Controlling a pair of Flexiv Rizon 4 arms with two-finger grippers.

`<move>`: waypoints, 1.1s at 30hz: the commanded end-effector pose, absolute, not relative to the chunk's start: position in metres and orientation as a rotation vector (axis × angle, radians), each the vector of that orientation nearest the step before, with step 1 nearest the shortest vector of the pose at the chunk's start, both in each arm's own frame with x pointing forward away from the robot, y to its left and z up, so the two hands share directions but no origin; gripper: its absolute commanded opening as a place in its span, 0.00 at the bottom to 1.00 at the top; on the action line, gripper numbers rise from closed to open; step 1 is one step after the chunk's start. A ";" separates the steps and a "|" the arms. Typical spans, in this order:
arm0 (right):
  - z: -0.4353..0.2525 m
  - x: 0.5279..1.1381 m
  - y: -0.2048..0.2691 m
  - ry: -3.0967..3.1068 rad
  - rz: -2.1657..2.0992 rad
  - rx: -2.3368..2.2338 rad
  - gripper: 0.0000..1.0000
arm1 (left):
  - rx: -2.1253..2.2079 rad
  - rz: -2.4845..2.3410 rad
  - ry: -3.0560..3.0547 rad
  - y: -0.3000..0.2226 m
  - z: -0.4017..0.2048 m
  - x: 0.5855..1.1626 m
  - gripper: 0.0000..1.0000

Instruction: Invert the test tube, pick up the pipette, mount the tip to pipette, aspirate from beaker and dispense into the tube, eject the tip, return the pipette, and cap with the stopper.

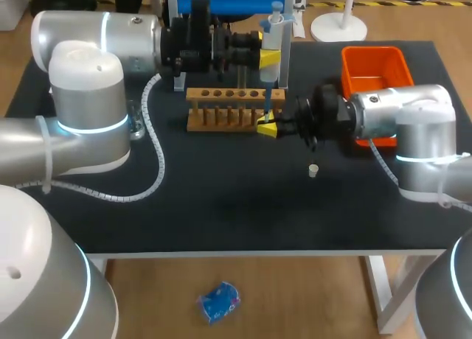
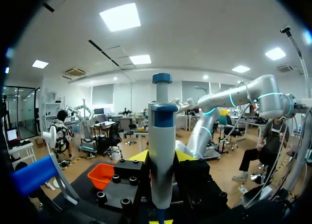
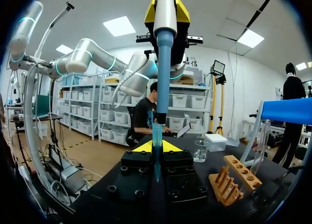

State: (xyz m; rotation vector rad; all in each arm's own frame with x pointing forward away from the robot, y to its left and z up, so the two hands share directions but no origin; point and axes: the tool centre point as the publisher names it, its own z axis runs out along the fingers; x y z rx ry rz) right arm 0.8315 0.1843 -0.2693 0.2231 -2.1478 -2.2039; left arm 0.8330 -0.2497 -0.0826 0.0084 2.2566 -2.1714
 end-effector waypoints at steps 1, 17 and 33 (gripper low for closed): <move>-0.267 0.833 0.184 -2.147 -2.204 0.230 0.00 | 0.009 -2.173 2.254 -0.250 -0.084 0.833 0.00; -0.266 0.832 0.184 -2.160 -2.192 0.243 0.00 | 0.009 -2.173 2.254 -0.250 -0.084 0.833 0.00; -0.267 0.826 0.186 -2.160 -2.184 0.253 0.00 | 0.009 -2.173 2.254 -0.250 -0.084 0.833 0.00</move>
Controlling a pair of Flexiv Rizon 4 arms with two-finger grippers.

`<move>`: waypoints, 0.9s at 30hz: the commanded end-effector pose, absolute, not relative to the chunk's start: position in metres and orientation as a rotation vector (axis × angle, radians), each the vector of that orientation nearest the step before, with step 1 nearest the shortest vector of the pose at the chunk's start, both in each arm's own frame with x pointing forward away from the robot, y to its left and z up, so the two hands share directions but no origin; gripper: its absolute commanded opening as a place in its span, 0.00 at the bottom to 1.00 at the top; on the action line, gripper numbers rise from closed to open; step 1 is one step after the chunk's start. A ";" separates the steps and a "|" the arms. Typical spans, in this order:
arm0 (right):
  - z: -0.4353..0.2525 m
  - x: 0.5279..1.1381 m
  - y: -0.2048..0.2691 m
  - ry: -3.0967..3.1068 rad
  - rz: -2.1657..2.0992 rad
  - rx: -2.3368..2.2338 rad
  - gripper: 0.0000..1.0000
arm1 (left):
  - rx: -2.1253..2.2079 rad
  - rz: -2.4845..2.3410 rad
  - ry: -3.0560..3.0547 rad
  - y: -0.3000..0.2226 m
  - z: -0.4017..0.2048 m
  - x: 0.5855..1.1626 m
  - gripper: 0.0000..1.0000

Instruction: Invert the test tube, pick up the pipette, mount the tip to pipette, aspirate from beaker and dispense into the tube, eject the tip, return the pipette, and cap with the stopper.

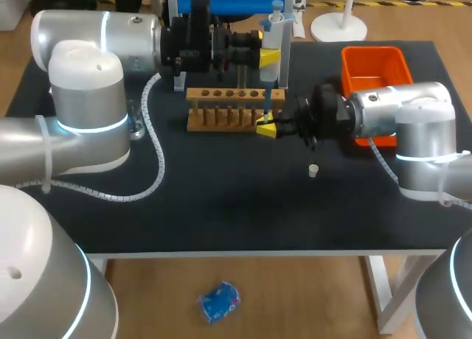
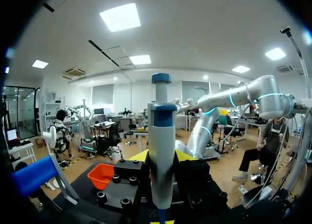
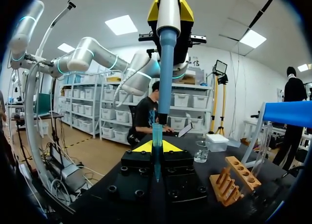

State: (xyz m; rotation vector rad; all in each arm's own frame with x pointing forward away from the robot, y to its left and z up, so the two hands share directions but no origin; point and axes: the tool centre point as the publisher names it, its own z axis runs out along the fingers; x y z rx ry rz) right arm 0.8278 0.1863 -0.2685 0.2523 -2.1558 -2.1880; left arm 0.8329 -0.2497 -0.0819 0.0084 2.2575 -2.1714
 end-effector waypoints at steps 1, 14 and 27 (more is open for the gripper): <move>-0.267 0.826 0.185 -2.161 -2.183 0.252 0.00 | 0.009 -2.173 2.254 -0.250 -0.084 0.833 0.00; -0.263 0.827 0.181 -2.168 -2.188 0.249 0.00 | 0.009 -2.173 2.254 -0.250 -0.084 0.833 0.00; -0.267 0.827 0.178 -2.165 -2.187 0.224 0.00 | 0.009 -2.173 2.254 -0.250 -0.084 0.833 0.00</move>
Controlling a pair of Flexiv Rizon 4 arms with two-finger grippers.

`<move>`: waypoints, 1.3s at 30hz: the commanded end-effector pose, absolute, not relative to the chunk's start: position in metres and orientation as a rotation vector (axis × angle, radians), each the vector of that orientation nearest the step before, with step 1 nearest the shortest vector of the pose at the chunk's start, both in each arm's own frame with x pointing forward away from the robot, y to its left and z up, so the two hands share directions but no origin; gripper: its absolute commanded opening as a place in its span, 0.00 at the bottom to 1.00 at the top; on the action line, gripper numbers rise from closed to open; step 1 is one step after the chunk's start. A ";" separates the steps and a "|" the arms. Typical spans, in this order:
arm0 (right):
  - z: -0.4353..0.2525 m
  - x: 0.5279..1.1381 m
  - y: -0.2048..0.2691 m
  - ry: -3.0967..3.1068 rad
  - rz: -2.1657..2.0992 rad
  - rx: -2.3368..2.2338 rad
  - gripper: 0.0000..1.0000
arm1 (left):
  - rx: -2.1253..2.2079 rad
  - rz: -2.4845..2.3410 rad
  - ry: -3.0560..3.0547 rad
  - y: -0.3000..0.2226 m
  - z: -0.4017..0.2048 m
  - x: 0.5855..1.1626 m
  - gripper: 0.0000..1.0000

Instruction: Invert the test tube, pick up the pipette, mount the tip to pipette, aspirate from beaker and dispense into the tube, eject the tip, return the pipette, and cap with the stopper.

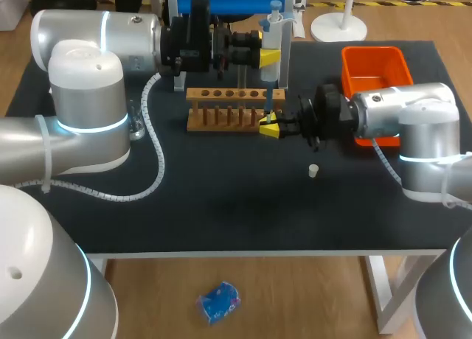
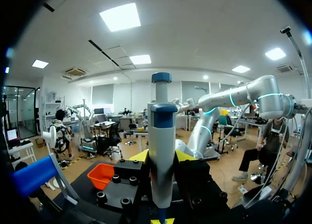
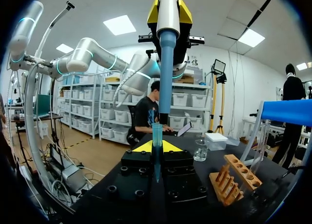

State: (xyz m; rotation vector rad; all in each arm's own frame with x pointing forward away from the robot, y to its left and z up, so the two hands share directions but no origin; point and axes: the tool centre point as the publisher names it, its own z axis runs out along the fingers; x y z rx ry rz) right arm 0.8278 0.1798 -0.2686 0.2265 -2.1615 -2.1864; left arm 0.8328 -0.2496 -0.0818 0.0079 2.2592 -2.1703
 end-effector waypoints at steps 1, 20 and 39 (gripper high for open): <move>-0.267 0.827 0.178 -2.164 -2.188 0.222 0.00 | 0.009 -2.173 2.254 -0.250 -0.084 0.833 0.00; -0.268 0.826 0.175 -2.174 -2.189 0.224 0.00 | 0.009 -2.173 2.254 -0.250 -0.084 0.833 0.00; -0.272 0.829 0.182 -2.174 -2.169 0.230 0.00 | 0.009 -2.173 2.254 -0.250 -0.084 0.833 0.00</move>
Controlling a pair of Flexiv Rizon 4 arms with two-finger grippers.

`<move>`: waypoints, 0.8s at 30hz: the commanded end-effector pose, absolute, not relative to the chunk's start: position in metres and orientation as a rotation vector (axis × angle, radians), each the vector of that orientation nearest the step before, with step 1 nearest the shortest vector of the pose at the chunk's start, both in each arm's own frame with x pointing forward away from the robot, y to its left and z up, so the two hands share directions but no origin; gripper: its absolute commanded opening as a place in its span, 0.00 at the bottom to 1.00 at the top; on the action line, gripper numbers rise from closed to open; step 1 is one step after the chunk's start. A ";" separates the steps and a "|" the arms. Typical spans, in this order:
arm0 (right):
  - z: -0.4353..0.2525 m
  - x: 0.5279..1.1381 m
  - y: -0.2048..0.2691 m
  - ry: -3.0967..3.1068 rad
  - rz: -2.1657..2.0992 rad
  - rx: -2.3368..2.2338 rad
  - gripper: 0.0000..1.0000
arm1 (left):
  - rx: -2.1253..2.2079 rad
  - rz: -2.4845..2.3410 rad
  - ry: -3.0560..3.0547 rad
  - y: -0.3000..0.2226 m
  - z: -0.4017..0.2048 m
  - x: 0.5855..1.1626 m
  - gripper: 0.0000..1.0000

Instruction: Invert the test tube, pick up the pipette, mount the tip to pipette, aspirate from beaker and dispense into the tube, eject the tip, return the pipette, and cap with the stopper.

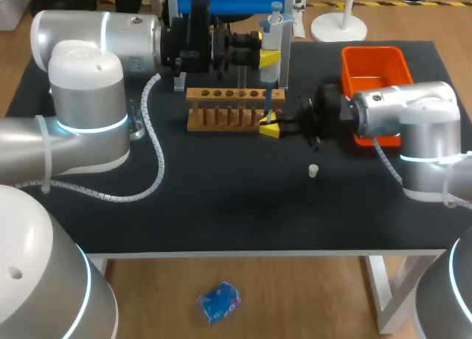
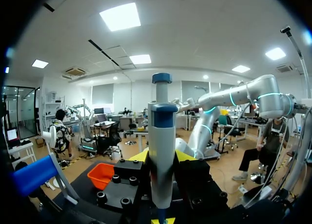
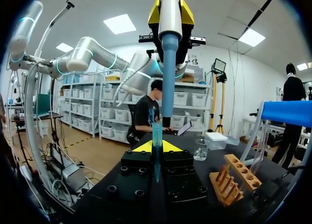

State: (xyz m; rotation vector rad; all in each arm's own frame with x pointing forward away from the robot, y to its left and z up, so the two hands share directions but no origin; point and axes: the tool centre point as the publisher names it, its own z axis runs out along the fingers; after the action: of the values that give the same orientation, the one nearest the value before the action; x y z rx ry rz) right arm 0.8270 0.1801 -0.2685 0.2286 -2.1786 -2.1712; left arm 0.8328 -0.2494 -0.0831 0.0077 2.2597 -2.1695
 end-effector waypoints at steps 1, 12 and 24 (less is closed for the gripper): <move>-0.273 0.828 0.183 -2.173 -2.167 0.228 0.00 | 0.009 -2.173 2.254 -0.250 -0.084 0.833 0.00; -0.280 0.834 0.187 -2.177 -2.156 0.205 0.00 | 0.009 -2.173 2.254 -0.250 -0.084 0.833 0.00; -0.271 0.835 0.185 -2.180 -2.178 0.230 0.00 | 0.009 -2.173 2.254 -0.250 -0.084 0.833 0.00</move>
State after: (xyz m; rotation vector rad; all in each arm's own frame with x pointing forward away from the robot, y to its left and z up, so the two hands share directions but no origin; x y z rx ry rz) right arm 0.8359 0.1881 -0.2722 0.2282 -2.1776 -2.1785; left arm 0.8328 -0.2494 -0.0831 0.0078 2.2596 -2.1696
